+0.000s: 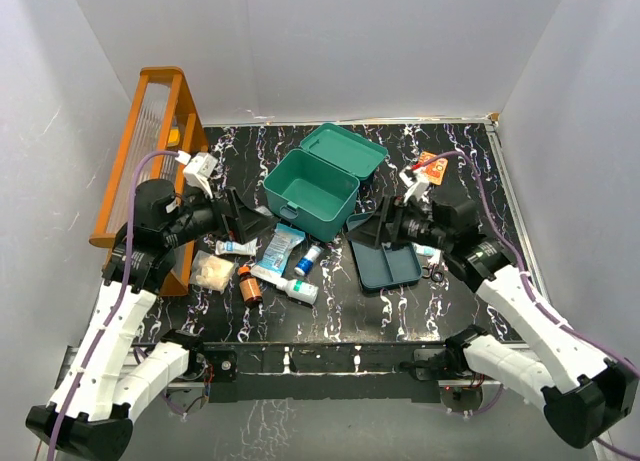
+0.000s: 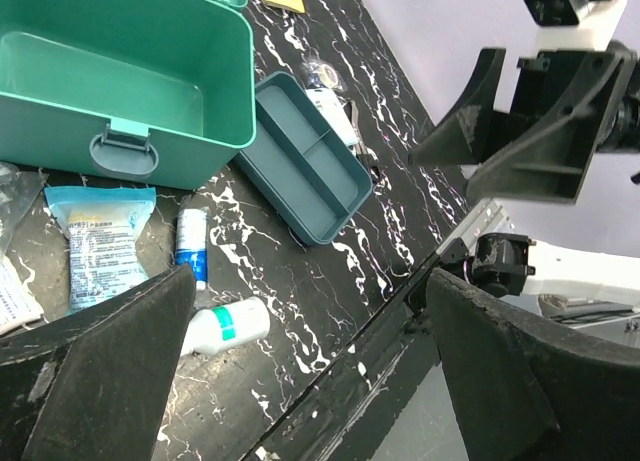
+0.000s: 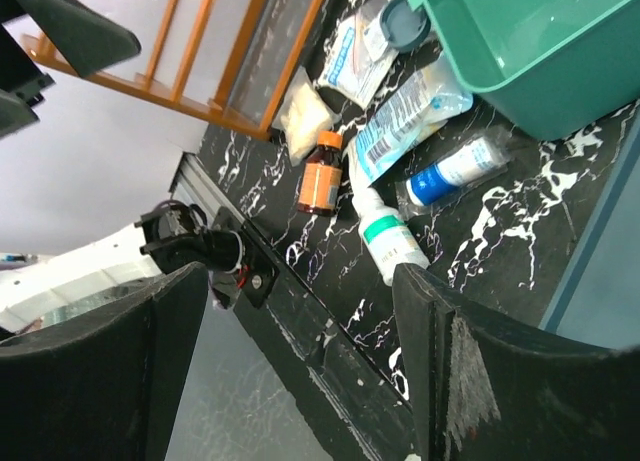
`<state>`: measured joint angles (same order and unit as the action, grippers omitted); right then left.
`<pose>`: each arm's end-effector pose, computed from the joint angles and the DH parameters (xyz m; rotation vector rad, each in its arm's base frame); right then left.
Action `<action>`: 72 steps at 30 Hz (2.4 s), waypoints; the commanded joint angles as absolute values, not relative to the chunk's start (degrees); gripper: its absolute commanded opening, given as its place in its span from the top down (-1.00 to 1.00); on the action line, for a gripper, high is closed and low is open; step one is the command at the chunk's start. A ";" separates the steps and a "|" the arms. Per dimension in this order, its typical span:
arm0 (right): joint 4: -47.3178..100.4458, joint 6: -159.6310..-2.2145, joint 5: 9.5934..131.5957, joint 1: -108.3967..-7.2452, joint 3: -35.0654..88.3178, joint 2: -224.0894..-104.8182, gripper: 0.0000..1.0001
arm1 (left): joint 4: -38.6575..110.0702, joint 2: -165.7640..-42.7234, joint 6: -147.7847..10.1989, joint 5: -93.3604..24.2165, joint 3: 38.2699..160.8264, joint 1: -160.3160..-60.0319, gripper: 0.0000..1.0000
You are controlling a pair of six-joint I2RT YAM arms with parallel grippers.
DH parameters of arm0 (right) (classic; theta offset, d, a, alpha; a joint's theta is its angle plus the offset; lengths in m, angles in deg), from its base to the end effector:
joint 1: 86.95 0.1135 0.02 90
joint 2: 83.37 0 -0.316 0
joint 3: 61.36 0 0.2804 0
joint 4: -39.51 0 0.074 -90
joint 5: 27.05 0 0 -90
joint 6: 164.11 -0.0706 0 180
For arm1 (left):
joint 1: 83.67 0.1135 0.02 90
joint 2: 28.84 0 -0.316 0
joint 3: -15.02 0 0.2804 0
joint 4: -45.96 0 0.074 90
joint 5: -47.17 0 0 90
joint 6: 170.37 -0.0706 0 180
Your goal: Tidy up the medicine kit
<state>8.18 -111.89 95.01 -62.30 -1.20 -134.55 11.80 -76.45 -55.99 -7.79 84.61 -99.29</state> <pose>0.1867 0.1269 0.3526 -0.1600 2.1117 1.2331 0.1777 -0.0918 0.4240 0.3213 1.8381 -1.0356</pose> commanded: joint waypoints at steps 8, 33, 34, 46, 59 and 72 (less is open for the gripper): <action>7.88 -109.65 69.99 -43.88 1.23 -137.29 -0.33 | 12.48 -74.90 -52.74 -21.38 85.52 -99.61 -0.97; 2.62 -85.49 71.31 -27.09 7.38 -163.85 -0.50 | 32.83 -74.56 -54.44 -21.67 81.36 -99.62 -0.97; 2.03 -84.06 72.43 -27.09 8.06 -165.19 -0.49 | 33.45 -75.11 -54.49 -21.59 81.63 -99.63 -0.97; -0.79 -75.32 69.65 -27.18 15.99 -179.30 -0.39 | 29.95 -77.93 -58.60 -28.00 87.71 -99.58 -0.97; -1.62 -70.00 68.74 -27.72 18.66 -185.18 0.05 | 34.92 -79.95 -56.47 -25.39 88.29 -99.59 -0.97; 3.10 -72.93 71.66 -30.14 12.86 -176.23 0.29 | 38.08 -80.48 -49.53 -20.59 84.06 -99.60 -0.97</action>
<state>-0.70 -72.44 70.07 -28.60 14.45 -183.12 36.67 -80.50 -51.62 -22.39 84.24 -99.29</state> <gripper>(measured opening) 0.445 0.986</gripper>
